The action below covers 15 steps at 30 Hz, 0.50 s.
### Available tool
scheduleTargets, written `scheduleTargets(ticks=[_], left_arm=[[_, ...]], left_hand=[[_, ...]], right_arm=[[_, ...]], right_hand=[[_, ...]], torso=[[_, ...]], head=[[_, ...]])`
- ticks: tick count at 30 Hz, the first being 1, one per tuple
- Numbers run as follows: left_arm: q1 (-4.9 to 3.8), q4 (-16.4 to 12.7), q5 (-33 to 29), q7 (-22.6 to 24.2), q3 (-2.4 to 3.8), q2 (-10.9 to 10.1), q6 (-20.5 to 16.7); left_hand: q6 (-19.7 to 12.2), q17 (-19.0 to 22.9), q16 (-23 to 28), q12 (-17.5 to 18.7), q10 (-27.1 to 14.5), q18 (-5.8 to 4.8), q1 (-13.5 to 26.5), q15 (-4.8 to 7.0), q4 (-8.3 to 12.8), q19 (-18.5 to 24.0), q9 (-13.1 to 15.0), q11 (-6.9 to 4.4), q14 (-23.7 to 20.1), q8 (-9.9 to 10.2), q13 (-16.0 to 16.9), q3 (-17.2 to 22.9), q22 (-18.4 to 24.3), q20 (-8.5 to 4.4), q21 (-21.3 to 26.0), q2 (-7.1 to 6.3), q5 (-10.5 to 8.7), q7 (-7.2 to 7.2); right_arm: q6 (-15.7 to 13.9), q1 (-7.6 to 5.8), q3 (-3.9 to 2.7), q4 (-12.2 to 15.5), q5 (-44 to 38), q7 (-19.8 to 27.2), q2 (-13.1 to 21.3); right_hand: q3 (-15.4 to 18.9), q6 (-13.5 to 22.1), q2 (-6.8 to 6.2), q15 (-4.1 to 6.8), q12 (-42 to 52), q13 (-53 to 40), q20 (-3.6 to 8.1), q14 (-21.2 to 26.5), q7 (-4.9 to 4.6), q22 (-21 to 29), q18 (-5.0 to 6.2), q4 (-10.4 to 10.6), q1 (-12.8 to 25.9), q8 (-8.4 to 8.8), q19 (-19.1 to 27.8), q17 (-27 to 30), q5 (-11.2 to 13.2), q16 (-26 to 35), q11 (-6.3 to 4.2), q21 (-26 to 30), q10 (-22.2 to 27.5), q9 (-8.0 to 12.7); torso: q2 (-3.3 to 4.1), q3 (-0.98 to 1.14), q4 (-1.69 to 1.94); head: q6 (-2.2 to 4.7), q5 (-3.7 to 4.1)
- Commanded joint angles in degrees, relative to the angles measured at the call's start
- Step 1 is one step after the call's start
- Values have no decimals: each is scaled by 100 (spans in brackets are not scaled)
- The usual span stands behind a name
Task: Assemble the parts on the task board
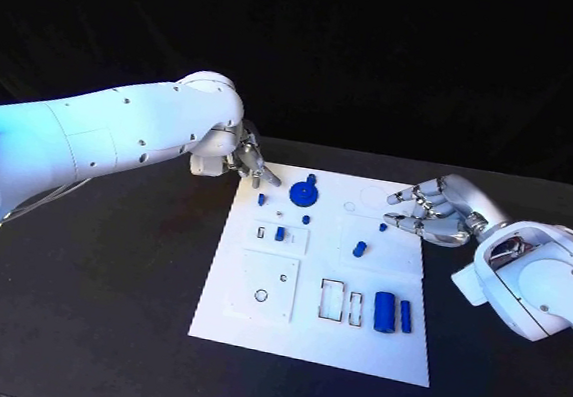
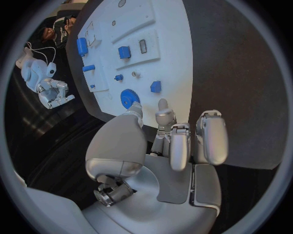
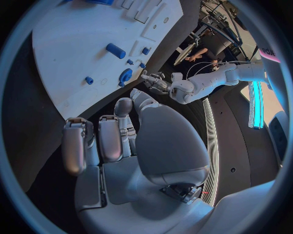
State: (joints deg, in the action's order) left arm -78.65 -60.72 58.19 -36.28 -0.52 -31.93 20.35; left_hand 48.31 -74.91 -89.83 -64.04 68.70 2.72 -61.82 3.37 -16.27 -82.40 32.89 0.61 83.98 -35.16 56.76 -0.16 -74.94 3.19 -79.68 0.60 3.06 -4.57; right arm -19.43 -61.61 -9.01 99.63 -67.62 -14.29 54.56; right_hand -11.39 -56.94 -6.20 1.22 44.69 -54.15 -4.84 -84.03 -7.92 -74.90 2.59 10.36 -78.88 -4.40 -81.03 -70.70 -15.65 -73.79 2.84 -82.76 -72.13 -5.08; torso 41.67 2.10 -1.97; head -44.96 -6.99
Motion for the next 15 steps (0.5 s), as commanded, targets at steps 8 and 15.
scheduleTargets(ticks=[8, 15], left_arm=[[4, 10, 73, 89, -5, 41, 545], [5, 44, 73, 46, -11, 54, 607]], left_hand=[[83, -1509, -17, -48, 51, 56, -198, -32, 30, -45, -34, -18, 602, -18, 16, -115, -159, 10, -34, 78, 1, 12], [91, -1509, -17, -54, 51, 55, -301, -28, 56, -47, -53, -21, 602, -18, 9, -140, -164, 7, -35, 118, 6, 15]], right_arm=[[69, 5, 0, 2, -13, 56, -11], [72, 5, 0, 5, -13, 54, -7]], right_hand=[[-4, -47, -24, 32, -33, 8, 8, -199, -6, -52, 78, 20, -4, 20, 36, 5, -36, 27, -15, 21, 30, -10], [-9, -46, -19, 32, -37, 11, 8, -199, -6, -51, 78, 18, -12, 20, 36, 4, -45, 28, -15, 22, 33, -10]], torso=[[1, 4, 2], [-6, 5, 2]], head=[[-42, 12], [-52, 4]])
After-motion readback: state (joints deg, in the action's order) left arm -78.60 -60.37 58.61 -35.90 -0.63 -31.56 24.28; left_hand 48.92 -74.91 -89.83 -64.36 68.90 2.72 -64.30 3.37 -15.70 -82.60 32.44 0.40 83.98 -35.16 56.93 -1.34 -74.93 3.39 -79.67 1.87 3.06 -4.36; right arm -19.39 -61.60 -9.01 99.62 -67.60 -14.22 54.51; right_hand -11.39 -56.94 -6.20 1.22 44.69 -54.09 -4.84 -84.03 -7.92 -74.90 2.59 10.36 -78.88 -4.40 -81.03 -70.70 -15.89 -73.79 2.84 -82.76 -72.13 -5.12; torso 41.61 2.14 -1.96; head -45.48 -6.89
